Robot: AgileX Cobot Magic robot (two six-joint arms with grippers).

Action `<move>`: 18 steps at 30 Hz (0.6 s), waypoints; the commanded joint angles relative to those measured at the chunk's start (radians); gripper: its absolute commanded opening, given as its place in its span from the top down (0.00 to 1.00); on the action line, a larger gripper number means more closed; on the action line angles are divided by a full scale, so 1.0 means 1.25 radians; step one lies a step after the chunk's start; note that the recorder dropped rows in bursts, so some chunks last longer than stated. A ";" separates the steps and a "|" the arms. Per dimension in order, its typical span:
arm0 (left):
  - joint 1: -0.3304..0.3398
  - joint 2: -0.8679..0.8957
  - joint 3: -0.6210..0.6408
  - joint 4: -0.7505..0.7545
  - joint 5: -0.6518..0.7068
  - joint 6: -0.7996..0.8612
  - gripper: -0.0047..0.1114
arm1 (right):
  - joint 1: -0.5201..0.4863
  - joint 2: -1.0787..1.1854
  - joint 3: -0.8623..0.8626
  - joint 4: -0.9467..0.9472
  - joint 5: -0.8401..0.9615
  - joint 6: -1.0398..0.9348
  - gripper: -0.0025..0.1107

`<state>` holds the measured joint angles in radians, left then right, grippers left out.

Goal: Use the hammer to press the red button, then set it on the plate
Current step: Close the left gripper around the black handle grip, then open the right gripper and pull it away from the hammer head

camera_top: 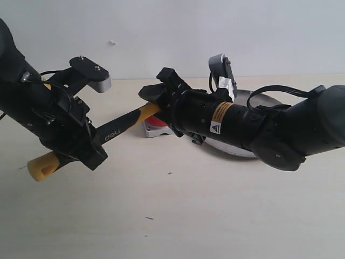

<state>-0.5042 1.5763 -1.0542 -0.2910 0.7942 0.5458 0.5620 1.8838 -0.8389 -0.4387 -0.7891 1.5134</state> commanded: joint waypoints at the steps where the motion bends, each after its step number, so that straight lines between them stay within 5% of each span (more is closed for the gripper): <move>1: -0.004 -0.017 -0.008 0.000 -0.009 -0.012 0.96 | 0.000 -0.011 -0.012 -0.007 -0.005 0.020 0.45; 18: -0.004 -0.025 -0.008 0.000 -0.035 -0.024 0.96 | 0.002 -0.011 -0.012 -0.071 0.014 0.056 0.38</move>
<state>-0.5063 1.5594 -1.0542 -0.2850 0.7956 0.5279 0.5637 1.8838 -0.8426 -0.5017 -0.7458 1.5843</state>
